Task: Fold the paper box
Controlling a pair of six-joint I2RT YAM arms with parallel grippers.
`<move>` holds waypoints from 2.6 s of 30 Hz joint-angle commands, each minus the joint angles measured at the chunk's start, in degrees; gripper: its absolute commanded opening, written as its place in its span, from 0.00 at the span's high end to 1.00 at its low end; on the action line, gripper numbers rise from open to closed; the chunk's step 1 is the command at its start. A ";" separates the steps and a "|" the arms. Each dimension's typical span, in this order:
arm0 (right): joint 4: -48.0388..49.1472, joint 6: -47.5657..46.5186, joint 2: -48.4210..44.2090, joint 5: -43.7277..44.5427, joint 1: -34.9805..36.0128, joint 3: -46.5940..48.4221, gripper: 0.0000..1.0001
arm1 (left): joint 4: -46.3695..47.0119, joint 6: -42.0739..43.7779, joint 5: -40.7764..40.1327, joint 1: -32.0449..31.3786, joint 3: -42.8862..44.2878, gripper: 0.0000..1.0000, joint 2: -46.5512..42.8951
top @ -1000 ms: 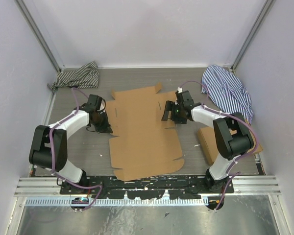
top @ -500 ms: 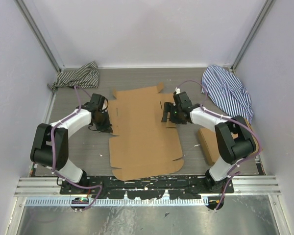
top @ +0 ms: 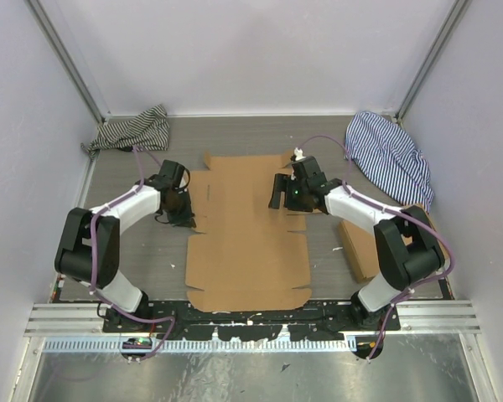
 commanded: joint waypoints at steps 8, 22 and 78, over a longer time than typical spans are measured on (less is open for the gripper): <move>-5.40 1.34 -3.75 7.65 0.26 1.67 0.17 | 0.34 1.24 -1.31 -0.39 -1.52 1.00 4.60; -6.28 4.34 -8.96 7.45 0.26 -7.95 0.16 | -2.96 -0.82 3.04 -1.21 0.99 0.96 -3.61; -5.88 4.03 -3.48 6.50 -6.82 -7.36 0.03 | 16.82 -11.68 7.32 -9.23 -2.85 1.00 20.03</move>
